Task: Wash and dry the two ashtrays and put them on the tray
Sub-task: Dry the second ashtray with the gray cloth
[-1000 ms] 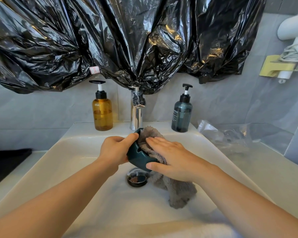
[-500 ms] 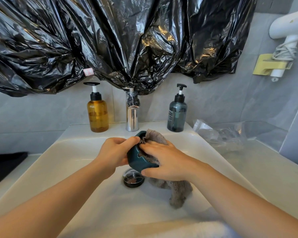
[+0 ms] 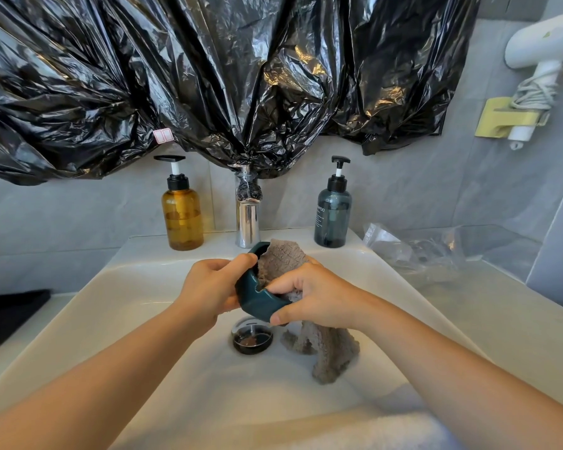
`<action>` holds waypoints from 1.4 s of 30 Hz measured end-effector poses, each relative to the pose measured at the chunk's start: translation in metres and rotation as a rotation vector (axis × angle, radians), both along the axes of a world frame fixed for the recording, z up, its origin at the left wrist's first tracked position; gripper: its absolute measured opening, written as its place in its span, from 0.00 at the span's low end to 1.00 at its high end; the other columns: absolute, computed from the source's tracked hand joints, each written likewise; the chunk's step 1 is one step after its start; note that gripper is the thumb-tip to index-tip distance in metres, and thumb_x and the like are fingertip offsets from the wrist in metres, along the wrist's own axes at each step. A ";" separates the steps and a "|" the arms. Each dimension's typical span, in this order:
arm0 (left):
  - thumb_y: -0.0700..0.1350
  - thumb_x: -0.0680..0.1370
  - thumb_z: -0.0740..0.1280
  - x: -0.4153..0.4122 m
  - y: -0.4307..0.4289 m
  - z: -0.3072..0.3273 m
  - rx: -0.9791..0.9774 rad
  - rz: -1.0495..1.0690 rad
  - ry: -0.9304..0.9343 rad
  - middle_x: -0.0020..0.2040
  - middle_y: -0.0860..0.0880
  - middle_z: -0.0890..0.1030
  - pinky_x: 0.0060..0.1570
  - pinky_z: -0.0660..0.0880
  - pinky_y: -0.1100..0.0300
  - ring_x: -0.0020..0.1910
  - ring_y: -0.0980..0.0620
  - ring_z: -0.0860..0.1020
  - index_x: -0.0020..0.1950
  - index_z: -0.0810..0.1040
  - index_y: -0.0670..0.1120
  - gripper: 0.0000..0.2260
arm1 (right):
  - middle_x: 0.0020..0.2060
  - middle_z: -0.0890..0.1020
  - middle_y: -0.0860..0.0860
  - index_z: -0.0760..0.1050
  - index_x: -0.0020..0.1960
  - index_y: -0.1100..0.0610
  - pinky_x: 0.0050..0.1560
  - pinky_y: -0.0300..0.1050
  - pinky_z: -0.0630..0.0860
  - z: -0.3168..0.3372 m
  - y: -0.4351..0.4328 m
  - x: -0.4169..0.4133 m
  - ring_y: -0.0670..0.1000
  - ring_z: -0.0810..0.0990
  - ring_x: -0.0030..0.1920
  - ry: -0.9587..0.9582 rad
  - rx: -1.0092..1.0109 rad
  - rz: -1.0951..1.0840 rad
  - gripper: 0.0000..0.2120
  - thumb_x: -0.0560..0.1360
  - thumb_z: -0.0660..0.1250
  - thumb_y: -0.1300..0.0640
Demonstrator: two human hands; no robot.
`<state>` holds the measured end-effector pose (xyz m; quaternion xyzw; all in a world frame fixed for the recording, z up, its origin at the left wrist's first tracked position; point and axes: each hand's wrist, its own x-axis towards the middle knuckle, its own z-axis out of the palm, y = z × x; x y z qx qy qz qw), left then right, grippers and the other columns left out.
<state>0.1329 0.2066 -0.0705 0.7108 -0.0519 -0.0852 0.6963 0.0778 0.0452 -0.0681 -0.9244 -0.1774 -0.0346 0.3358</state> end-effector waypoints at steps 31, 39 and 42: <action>0.49 0.75 0.70 0.004 0.004 0.002 0.050 -0.032 -0.060 0.46 0.42 0.84 0.45 0.82 0.52 0.48 0.45 0.83 0.49 0.80 0.41 0.11 | 0.76 0.59 0.40 0.51 0.78 0.44 0.73 0.68 0.39 0.003 0.003 -0.007 0.43 0.56 0.76 -0.289 -0.617 -0.095 0.42 0.70 0.65 0.32; 0.50 0.75 0.70 0.004 0.003 0.003 0.075 0.057 -0.116 0.44 0.44 0.83 0.41 0.81 0.55 0.45 0.46 0.82 0.46 0.80 0.43 0.10 | 0.47 0.82 0.45 0.78 0.53 0.50 0.75 0.60 0.41 0.006 0.010 -0.007 0.48 0.78 0.55 -0.346 -0.757 -0.213 0.28 0.70 0.61 0.28; 0.50 0.75 0.70 0.003 0.002 0.003 0.080 0.060 -0.145 0.44 0.44 0.83 0.41 0.82 0.55 0.44 0.47 0.82 0.46 0.80 0.43 0.10 | 0.40 0.82 0.44 0.78 0.44 0.49 0.73 0.52 0.46 0.004 0.006 -0.004 0.50 0.76 0.52 -0.339 -0.672 -0.175 0.22 0.69 0.65 0.30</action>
